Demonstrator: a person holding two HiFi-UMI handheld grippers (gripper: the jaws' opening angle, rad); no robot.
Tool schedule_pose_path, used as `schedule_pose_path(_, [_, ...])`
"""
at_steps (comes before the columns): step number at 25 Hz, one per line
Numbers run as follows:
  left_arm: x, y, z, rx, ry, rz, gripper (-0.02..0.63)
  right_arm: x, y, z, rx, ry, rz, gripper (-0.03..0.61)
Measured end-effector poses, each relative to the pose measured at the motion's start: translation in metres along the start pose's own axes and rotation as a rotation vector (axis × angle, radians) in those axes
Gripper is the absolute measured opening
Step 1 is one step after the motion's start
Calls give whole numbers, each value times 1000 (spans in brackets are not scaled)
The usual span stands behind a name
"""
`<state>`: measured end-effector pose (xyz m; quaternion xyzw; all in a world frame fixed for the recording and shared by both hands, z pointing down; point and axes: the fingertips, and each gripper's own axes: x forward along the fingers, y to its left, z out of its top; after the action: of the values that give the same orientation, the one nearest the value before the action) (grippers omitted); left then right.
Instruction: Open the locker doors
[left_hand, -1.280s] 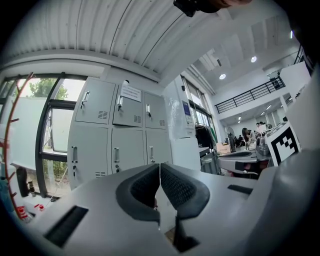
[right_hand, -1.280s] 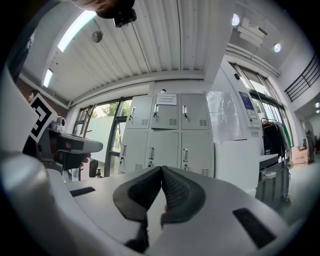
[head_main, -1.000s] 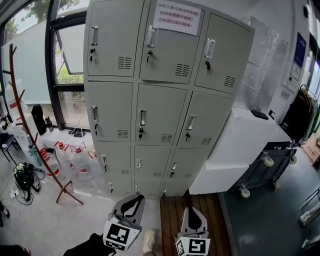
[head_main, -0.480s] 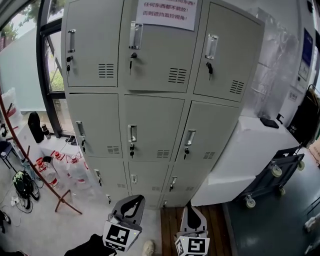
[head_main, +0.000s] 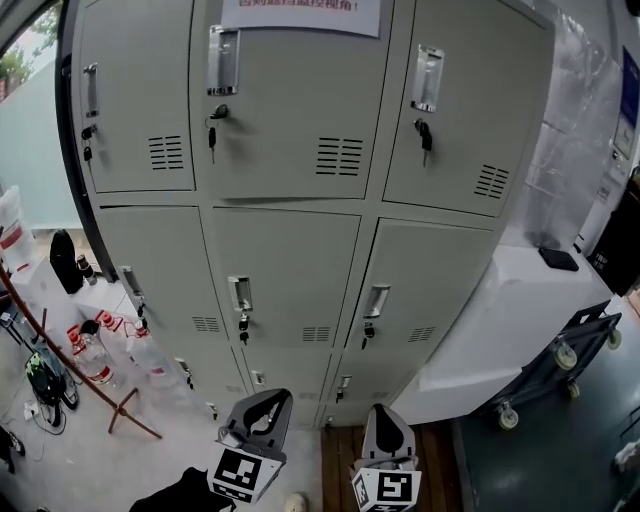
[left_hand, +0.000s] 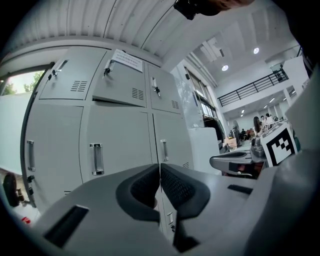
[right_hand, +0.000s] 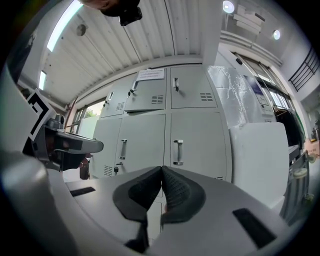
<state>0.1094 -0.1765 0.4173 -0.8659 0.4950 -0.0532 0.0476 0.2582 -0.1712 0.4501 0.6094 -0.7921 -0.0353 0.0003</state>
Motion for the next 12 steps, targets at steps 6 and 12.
schedule_pose_path(6, [41,14,0,-4,3,9,26,44,-17,2,7,1,7,15])
schedule_pose_path(12, [63,27,3,-1,3,27,26,80,-26,11,-12,-24,32,18])
